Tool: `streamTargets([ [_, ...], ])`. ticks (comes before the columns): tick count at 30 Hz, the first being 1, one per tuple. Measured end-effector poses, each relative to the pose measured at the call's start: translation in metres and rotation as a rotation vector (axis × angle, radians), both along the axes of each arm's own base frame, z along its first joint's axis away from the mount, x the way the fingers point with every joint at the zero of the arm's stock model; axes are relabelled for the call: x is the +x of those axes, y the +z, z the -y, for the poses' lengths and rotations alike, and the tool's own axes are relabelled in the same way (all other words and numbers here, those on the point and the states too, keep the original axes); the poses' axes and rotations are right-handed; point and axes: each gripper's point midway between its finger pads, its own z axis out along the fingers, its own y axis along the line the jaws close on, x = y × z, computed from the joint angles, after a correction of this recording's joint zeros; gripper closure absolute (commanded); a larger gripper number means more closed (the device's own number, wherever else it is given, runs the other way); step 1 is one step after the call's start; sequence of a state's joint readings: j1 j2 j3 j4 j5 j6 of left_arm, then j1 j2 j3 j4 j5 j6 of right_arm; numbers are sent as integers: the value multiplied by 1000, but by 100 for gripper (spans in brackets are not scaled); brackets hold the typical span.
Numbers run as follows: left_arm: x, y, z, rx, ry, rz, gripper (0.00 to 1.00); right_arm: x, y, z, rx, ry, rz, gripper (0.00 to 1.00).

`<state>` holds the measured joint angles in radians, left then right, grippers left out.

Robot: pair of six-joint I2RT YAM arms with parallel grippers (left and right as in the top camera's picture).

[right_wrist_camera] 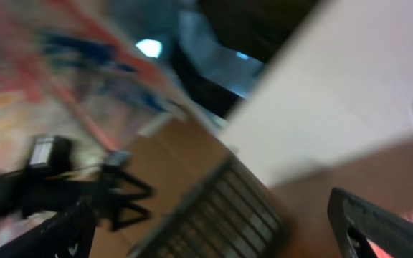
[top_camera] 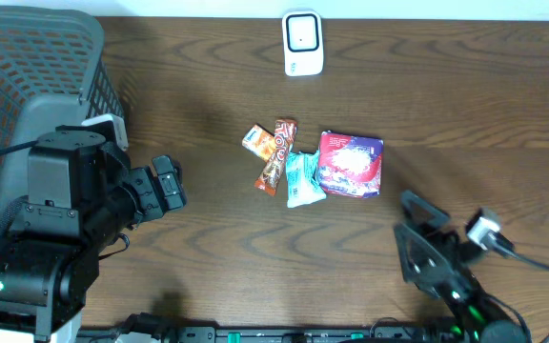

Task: Scan the item barcode
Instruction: 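Pull the left gripper back and move the right gripper toward the items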

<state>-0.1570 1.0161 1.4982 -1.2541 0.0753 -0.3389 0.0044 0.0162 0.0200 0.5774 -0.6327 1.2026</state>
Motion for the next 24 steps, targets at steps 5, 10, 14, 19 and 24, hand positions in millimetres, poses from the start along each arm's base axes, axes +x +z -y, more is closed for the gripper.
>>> streamTargets([
  [5, 0, 0, 0, 0, 0, 0, 2, 4, 22, 4, -49, -63, -29, 1],
  [10, 0, -1, 0, 1, 0, -3, 2, 15, 37, 5, -351, -158, -223, 1],
  [14, 0, -1, 0, 1, 0, -4, 2, 28, 37, 17, -652, -188, -466, 1],
  [19, 1, -1, 0, 1, 0, -4, 2, 46, -1, 30, -922, -63, -810, 1],
  [24, 0, -1, 0, 1, 0, -5, 2, 74, -53, 27, -987, 104, -1024, 1],
])
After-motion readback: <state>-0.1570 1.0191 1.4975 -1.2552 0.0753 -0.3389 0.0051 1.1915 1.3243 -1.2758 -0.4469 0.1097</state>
